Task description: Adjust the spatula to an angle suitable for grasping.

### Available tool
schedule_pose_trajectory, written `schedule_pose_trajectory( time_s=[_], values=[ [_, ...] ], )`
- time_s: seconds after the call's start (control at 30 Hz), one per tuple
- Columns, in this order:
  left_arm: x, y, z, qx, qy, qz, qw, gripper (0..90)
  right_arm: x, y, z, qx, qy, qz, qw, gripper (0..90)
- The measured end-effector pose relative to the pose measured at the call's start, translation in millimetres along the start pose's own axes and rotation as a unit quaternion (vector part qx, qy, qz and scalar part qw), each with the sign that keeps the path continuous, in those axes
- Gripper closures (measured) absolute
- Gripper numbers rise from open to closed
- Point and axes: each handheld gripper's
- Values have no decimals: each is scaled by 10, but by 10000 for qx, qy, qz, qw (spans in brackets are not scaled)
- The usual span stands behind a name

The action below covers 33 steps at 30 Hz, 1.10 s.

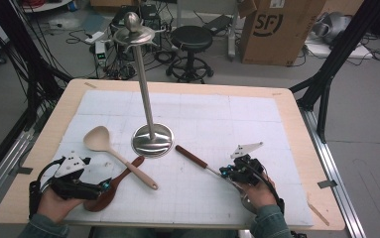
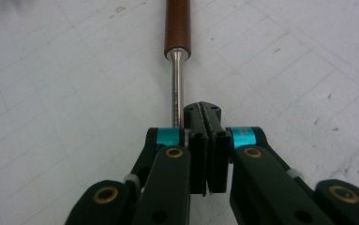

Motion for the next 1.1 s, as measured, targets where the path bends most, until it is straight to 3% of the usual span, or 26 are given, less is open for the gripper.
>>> schedule_pose_trajectory(
  time_s=[0.4, 1.1],
  values=[
    [-3, 5, -5, 8, 4, -1, 10000, 19, 4, -2, 4, -10, -9, 1, 10000, 891],
    [-7, 10, -9, 18, 8, -4, 10000, 19, 2, -49, 78, 22, 315, -106, 9994, 751]
  ],
)
Point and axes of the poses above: each handheld gripper's, and its own axes: z roughly backward along the jaws, x roughly out of its underside, y roughly to its right, and after that the axes turned 10 degrees about -x, right-handed
